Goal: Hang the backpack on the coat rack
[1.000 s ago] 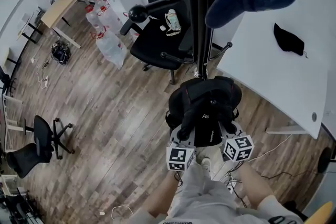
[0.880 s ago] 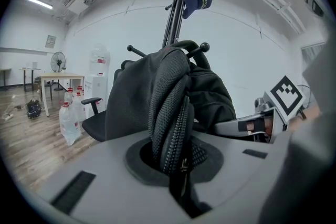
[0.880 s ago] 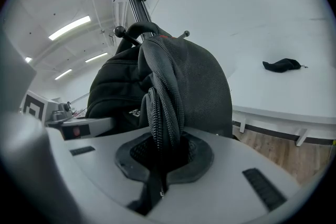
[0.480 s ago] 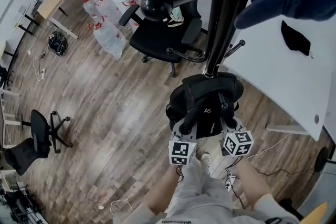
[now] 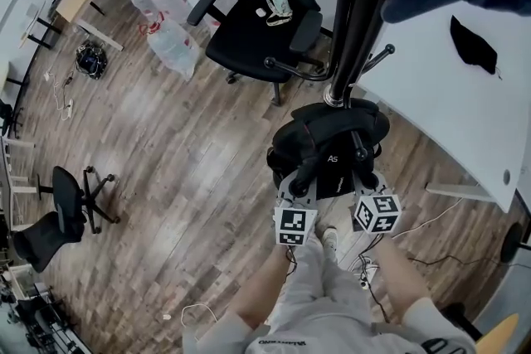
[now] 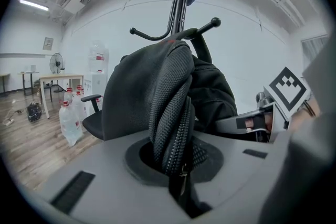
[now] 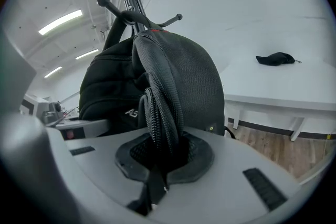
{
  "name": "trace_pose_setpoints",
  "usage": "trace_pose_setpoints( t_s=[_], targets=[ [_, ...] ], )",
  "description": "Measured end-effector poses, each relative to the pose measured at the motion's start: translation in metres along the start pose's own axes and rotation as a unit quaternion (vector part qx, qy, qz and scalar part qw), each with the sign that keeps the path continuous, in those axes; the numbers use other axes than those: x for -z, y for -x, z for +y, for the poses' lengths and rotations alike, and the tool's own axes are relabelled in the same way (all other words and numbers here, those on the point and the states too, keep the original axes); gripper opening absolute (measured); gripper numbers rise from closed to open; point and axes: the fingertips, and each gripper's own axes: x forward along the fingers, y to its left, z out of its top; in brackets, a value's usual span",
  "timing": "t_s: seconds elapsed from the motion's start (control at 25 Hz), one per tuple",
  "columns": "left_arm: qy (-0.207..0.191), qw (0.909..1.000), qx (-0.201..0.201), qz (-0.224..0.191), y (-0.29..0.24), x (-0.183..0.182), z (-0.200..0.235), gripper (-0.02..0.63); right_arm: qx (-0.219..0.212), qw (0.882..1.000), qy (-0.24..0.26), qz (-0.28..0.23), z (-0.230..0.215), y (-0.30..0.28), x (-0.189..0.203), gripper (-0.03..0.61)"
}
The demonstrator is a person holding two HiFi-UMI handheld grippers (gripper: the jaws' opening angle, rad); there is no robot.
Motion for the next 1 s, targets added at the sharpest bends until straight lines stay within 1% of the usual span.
trace_pose_setpoints(
  t_s=[0.32, 0.48, 0.6, 0.8, 0.92, 1.0],
  targets=[
    [-0.020, 0.9997, -0.012, 0.007, -0.013, 0.012, 0.004, 0.044, 0.017, 0.999, 0.034, -0.003, -0.008, -0.011, 0.009, 0.037],
    [-0.033, 0.9992, -0.009, 0.020, -0.017, 0.018, 0.002, 0.077, 0.021, 0.999, 0.049, 0.004, -0.010, -0.013, 0.016, 0.037],
    [-0.024, 0.9993, -0.004, 0.027, -0.016, 0.019, 0.001, 0.104, 0.023, 0.998, 0.058, 0.013, -0.011, -0.014, 0.020, 0.043],
    [-0.030, 0.9990, -0.007, 0.032, -0.007, 0.017, -0.002, 0.144, 0.025, 0.997, 0.064, 0.020, -0.014, -0.006, 0.022, 0.084],
    [-0.030, 0.9990, -0.017, 0.029, 0.000, 0.016, -0.004, 0.160, 0.026, 0.998, 0.062, 0.018, -0.015, 0.005, 0.023, 0.113],
    [-0.031, 0.9988, -0.026, 0.027, 0.005, 0.017, -0.005, 0.166, 0.034, 0.998, 0.059, 0.008, -0.018, 0.016, 0.024, 0.120]
  ],
)
